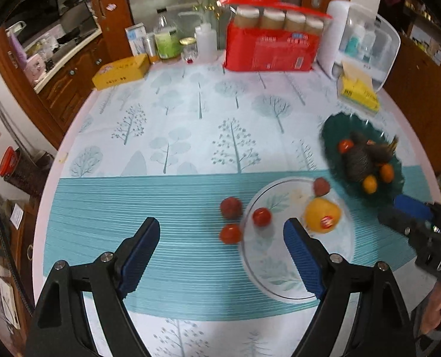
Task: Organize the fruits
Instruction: 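Grasp a red tomato with the left tool while the right tool grasps the yellow grapefruit, then carry tomato and grapefruit onto the green plate and open both tools, then withdraw both tools back toward the white plate, then grasp the brown lychee with the left tool while the right tool grasps a red tomato, then carry lychee and tomato onto the green plate and open both tools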
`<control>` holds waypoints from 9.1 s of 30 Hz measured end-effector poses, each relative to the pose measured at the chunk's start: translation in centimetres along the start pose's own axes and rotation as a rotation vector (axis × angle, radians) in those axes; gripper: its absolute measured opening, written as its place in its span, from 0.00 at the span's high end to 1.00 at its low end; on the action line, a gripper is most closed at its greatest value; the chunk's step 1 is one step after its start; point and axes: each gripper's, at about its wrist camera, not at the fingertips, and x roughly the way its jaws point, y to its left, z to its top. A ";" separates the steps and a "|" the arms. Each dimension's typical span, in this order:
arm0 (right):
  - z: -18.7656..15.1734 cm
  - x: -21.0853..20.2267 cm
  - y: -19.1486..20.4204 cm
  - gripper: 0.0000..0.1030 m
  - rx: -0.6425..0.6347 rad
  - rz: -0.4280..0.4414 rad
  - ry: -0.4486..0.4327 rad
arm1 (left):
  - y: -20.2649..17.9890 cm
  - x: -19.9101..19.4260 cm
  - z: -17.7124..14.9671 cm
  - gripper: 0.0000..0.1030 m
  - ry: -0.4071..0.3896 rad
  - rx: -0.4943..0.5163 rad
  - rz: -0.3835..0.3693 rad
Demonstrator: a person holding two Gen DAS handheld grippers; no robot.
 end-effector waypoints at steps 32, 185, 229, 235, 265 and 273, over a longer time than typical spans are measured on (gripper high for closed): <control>-1.7 12.0 0.3 0.51 0.175 -0.157 0.148 | -0.5 13.5 -2.5 0.74 0.123 0.137 -0.134; 2.9 0.7 2.7 0.48 0.050 -0.163 -0.162 | 0.9 3.4 5.0 0.21 -0.074 0.082 -0.078; -1.9 16.3 8.7 0.73 -0.219 -0.081 0.053 | 3.4 13.5 0.2 0.71 0.119 0.037 -0.242; -2.3 15.3 8.5 0.74 -0.210 -0.072 0.046 | 3.0 12.0 -0.7 0.71 0.132 0.050 -0.216; 8.7 -10.6 -12.1 0.74 0.004 -0.284 -0.317 | -20.4 0.1 16.8 0.70 -0.124 0.268 -0.255; 9.0 -3.8 -18.9 0.74 0.089 -0.244 -0.163 | -24.7 8.5 17.2 0.70 0.015 0.274 -0.195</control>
